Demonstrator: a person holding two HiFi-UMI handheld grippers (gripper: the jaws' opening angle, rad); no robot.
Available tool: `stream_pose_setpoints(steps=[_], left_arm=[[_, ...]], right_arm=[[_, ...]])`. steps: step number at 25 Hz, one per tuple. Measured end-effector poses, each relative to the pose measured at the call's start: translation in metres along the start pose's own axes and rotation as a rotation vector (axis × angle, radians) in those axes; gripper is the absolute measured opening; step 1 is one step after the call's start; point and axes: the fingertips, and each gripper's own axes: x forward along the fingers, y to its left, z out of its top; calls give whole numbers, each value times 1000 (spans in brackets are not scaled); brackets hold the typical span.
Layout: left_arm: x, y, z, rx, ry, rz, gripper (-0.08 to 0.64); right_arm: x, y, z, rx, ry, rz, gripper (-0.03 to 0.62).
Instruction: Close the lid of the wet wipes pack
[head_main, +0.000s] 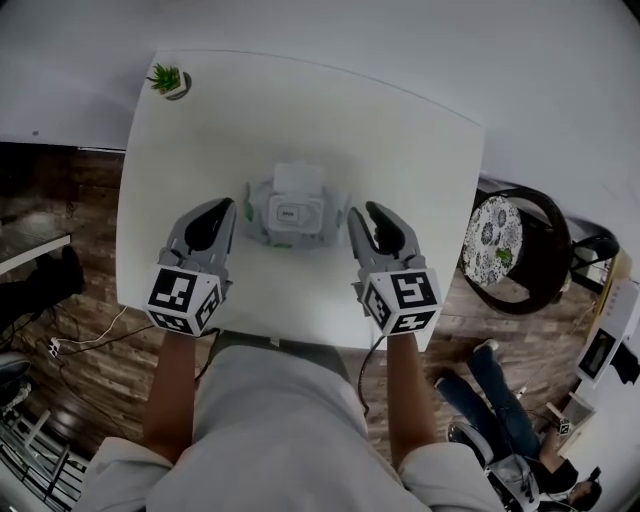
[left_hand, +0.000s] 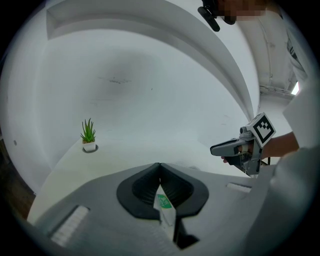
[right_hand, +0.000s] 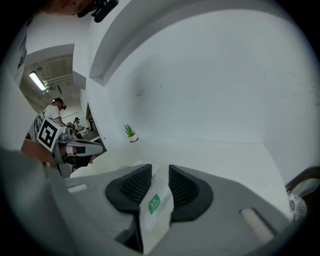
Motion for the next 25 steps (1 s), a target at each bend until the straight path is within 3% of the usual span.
stream_pose_setpoints(steps=[6,16,25], left_arm=[[9,-1,-9,-13,19,-19,5],[14,4,-12,-17,36,-20,5],[16,8,-14,-18,46,-24,5]], right_arm=[[23,1,-1,-36,55,63,114],[84,16,0,-157,196,245,114],[116,18,-14,-105,292,299,115]])
